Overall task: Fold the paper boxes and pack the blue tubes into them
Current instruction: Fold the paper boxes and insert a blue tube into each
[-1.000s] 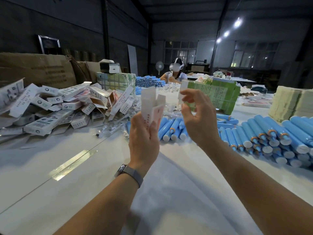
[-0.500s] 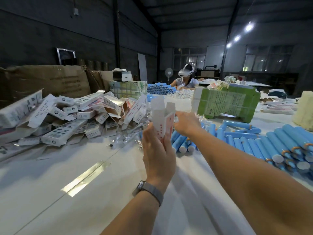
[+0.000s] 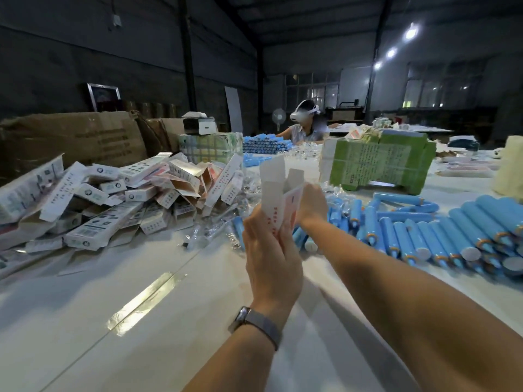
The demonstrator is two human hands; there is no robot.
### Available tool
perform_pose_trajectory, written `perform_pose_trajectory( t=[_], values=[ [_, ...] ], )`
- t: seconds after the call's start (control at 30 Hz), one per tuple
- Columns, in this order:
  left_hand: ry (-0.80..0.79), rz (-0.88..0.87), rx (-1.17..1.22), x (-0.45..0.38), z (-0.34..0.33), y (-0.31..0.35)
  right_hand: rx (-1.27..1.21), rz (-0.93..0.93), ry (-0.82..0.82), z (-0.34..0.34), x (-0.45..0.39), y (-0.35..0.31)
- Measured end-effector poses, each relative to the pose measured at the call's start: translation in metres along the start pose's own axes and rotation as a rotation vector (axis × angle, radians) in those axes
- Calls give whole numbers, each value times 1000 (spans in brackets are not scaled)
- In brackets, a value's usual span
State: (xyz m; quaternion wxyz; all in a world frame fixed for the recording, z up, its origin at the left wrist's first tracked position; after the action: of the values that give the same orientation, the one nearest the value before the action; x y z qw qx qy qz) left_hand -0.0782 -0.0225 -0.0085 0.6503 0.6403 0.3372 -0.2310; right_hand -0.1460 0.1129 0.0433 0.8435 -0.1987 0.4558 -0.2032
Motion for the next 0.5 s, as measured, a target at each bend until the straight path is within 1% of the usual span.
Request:
perform_pose_trajectory(
  t=[0.07, 0.13, 0.33, 0.4, 0.5],
  values=[
    [13, 1, 18, 0, 0, 0, -183, 38, 44, 20, 1, -5],
    [18, -4, 40, 1, 0, -1, -393, 27, 104, 52, 0, -13],
    [-58, -4, 78, 6, -2, 3, -864, 34, 268, 170, 20, -24],
    [-73, 2, 128, 8, -3, 5, -917, 96, 287, 192, 36, -24],
    [-103, -30, 129, 11, -4, 9, -818, 188, 244, 197, 54, -26]
  ],
)
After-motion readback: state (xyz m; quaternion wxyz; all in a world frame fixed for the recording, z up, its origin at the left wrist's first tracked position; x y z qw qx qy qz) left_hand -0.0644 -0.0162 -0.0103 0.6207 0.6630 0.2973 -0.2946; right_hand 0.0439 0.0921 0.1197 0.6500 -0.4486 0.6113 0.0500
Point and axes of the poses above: each hand's wrist, its own x-axis away from the middle knuckle, its own z-axis out of the back of the hand, y = z × x, the point moved 2 cm from there along -x, towards the middle knuckle, and after that the axes turned 7 degrees about y, right-handed, at the moved point
